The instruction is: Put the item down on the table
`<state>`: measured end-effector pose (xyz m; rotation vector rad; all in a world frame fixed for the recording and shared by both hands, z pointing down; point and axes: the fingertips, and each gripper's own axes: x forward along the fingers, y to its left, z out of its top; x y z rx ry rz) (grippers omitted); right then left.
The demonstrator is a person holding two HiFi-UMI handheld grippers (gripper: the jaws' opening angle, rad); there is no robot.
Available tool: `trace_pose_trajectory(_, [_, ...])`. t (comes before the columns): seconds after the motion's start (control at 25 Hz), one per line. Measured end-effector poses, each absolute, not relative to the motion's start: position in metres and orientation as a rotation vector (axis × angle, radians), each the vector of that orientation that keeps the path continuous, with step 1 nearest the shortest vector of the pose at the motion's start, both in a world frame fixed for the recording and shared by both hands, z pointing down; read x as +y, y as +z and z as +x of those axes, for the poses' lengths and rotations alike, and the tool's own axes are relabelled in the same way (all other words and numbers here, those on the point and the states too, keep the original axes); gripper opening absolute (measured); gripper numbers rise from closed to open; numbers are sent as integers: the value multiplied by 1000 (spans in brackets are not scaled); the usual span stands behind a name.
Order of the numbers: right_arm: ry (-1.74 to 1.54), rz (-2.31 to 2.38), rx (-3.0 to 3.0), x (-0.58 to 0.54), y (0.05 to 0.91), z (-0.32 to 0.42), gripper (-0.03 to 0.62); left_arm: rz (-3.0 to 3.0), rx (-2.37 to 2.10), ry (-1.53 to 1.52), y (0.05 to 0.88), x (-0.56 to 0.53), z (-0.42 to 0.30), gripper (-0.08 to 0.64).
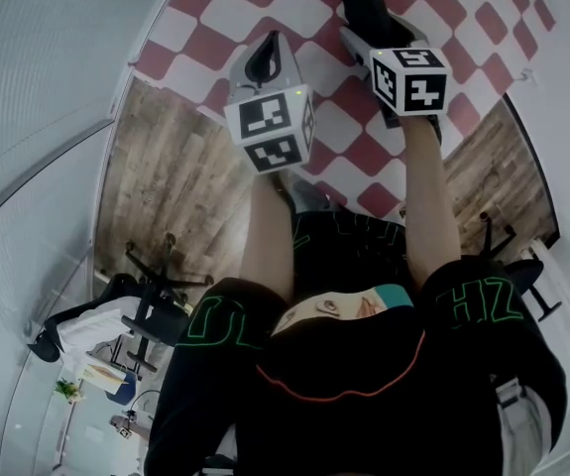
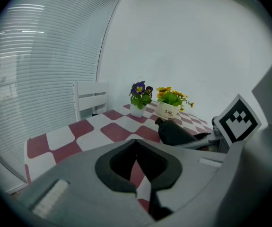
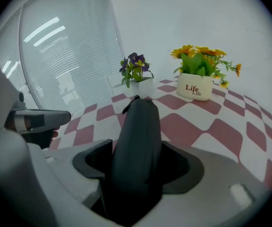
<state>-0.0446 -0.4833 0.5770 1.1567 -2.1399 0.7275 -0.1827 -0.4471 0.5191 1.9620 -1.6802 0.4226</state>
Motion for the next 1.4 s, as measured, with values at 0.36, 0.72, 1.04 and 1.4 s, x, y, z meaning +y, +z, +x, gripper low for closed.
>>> trace_pose_trajectory(0.36, [717,1184,-2145,-488,574,-43,336,1968,-1680,420,517,-450,-182,8])
trace_pose_trajectory(0.72, [695,1249,-2188,-483,555,-25,339,1970,-1699,396,510,-438,-173,8])
trace_pose_trajectory(1.04, [679,1301,-2212,-463,537,3,339,1983,-1713,363,497,-419,-151,8])
trace_pose_trajectory(1.4, [626,1336,-2308,-427,504,39,321,2030,-1744,304,471,-390,-115,8])
